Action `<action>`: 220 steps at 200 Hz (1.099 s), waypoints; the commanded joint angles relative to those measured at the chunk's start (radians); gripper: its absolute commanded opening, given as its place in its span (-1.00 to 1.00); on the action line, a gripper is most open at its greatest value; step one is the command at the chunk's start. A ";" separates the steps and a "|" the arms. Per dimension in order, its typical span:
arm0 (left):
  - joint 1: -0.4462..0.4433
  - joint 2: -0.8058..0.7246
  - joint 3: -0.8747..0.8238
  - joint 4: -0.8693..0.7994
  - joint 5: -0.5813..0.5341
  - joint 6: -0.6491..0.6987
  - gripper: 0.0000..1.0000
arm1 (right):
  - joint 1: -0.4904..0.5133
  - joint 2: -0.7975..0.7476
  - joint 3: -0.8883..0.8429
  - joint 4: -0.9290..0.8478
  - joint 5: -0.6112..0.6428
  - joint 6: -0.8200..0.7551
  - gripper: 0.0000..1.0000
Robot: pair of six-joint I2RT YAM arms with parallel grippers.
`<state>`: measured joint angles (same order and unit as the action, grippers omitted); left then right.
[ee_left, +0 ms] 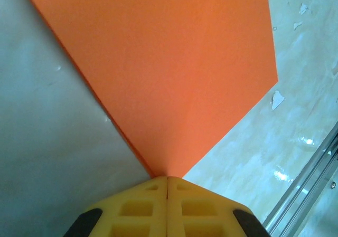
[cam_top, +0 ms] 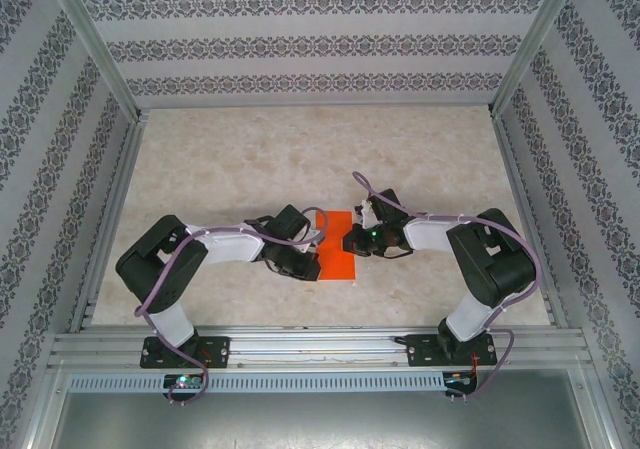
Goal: Fold a paper plane with a square sheet of paper (fold left side to right side)
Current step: Turn over the paper at the center of the table.
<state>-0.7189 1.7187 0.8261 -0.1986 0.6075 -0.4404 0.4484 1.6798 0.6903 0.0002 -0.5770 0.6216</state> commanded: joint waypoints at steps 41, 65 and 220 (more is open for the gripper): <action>-0.003 -0.108 -0.050 -0.054 -0.038 -0.023 -0.64 | -0.014 -0.047 0.010 -0.090 0.052 0.007 -0.87; 0.034 -0.176 -0.066 0.022 -0.031 -0.075 -0.51 | -0.017 -0.134 0.034 -0.086 0.049 0.007 -0.50; 0.116 0.017 0.010 0.314 0.043 -0.141 -0.14 | -0.060 -0.556 -0.239 0.000 0.178 0.042 0.91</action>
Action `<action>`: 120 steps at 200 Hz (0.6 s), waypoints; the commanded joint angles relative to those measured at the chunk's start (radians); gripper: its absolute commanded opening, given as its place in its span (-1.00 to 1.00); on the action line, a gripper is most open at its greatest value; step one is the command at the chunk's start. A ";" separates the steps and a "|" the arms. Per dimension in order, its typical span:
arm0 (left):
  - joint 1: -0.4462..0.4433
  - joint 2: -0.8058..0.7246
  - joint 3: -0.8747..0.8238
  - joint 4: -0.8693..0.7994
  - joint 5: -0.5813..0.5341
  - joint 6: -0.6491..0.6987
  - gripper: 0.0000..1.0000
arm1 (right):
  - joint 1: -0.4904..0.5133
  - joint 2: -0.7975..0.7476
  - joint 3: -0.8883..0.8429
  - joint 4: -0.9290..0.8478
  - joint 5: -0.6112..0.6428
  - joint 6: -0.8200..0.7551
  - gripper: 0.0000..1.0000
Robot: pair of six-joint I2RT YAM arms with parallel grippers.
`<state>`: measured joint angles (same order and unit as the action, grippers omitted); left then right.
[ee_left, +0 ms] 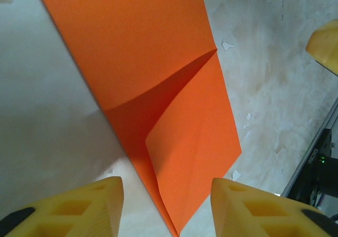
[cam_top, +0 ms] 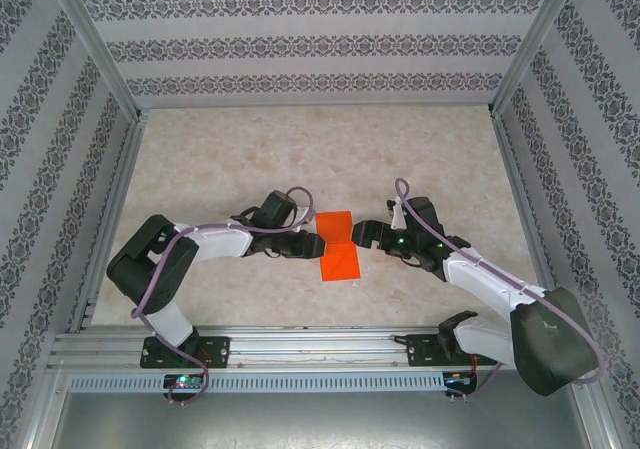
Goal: Fold a paper plane with a square sheet of paper (fold left side to right side)
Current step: Turn over the paper at the center of the table.
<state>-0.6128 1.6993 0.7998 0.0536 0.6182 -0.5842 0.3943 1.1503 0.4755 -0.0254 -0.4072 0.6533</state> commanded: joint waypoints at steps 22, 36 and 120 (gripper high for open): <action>0.010 0.067 0.046 0.088 0.052 -0.002 -0.29 | -0.007 -0.032 -0.038 0.025 0.001 0.014 0.90; 0.010 0.083 0.057 0.089 0.049 0.001 -0.38 | -0.007 -0.031 -0.045 0.028 -0.009 0.016 0.89; 0.010 -0.025 -0.025 0.172 -0.021 -0.041 -0.92 | 0.016 0.075 -0.060 0.213 -0.129 0.086 0.41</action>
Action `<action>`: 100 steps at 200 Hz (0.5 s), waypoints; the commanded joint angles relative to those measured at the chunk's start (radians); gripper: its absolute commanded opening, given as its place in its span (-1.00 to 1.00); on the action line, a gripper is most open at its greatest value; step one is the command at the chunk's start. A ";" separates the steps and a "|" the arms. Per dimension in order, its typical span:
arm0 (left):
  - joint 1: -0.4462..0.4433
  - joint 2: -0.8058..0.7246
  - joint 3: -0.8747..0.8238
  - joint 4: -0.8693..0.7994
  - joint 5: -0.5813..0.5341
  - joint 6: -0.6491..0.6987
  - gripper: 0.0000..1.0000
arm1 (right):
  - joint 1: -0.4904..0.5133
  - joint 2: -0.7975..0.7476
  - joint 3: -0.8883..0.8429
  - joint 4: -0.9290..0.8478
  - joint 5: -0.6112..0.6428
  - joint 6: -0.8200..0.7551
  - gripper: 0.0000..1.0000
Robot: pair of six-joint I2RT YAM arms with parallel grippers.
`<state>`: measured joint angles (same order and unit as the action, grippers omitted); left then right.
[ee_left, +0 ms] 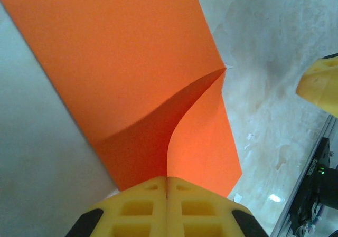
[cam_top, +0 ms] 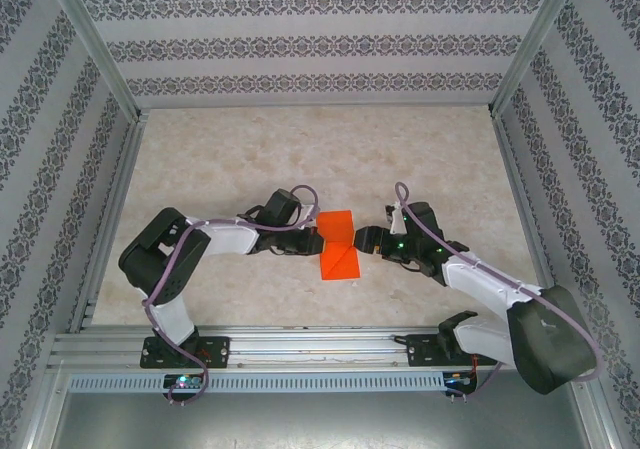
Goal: Fold a paper plane with a square sheet of paper (fold left side to right side)
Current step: Turn over the paper at the center of the table.
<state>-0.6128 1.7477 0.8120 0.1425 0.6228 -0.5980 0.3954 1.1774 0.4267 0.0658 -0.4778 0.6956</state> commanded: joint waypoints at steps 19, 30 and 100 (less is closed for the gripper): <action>0.010 -0.108 -0.061 0.093 -0.043 -0.036 -0.92 | 0.039 0.099 -0.006 0.200 -0.052 0.072 0.35; 0.010 -0.123 -0.072 0.097 -0.052 -0.040 -0.92 | 0.052 0.126 -0.008 0.257 -0.042 0.096 0.35; 0.010 -0.148 -0.082 0.074 -0.074 -0.034 -0.92 | 0.117 0.319 0.028 0.476 -0.025 0.159 0.22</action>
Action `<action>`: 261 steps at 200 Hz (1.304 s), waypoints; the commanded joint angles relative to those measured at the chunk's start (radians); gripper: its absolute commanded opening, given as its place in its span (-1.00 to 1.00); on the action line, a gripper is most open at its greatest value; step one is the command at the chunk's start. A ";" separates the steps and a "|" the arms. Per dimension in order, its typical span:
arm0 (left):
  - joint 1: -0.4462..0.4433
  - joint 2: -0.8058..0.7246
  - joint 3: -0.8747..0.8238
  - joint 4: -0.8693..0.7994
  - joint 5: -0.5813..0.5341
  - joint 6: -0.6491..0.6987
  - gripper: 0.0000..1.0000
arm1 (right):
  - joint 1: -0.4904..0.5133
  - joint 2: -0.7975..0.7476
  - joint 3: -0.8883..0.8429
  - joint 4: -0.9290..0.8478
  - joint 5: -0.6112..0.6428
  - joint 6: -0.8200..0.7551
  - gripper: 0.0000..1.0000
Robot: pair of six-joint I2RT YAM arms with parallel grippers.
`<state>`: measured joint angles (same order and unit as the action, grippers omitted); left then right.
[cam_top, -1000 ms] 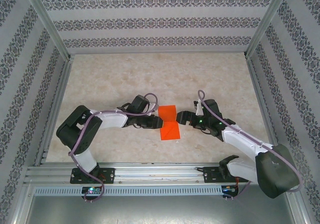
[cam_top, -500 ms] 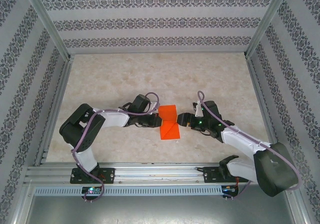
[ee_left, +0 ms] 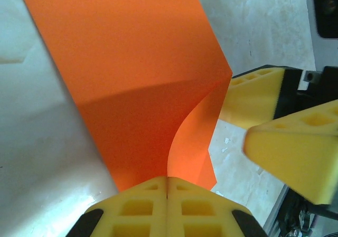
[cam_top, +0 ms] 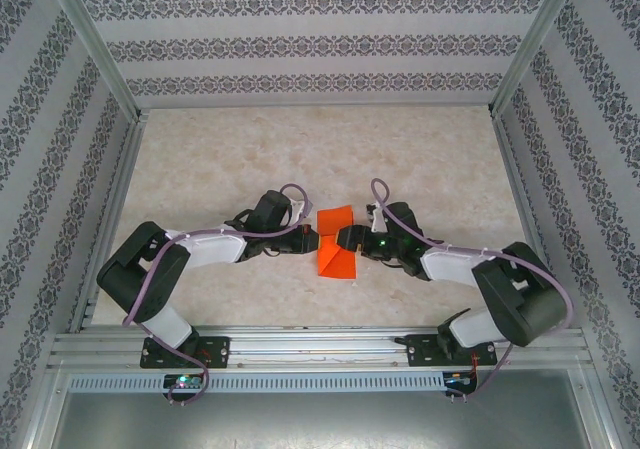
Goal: Fold a paper plane with a square sheet of paper (fold left side to right side)
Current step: Turn over the paper at the center of the table.
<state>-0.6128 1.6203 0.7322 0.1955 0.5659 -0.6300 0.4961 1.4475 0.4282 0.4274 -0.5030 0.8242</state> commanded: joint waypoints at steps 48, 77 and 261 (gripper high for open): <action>0.010 -0.007 0.005 0.012 -0.024 -0.004 -0.92 | 0.042 0.137 0.062 0.156 -0.010 0.042 -0.08; 0.010 -0.008 0.005 0.004 -0.037 -0.002 -0.85 | 0.047 0.172 0.073 0.182 -0.026 0.058 -0.37; 0.170 -0.597 -0.078 0.022 -0.110 -0.062 1.00 | -0.112 -0.276 0.131 0.181 -0.122 -0.082 -1.00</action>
<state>-0.4862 1.0882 0.6868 0.1253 0.3946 -0.6357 0.3969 1.2484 0.5117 0.5709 -0.5793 0.7990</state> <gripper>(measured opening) 0.928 0.046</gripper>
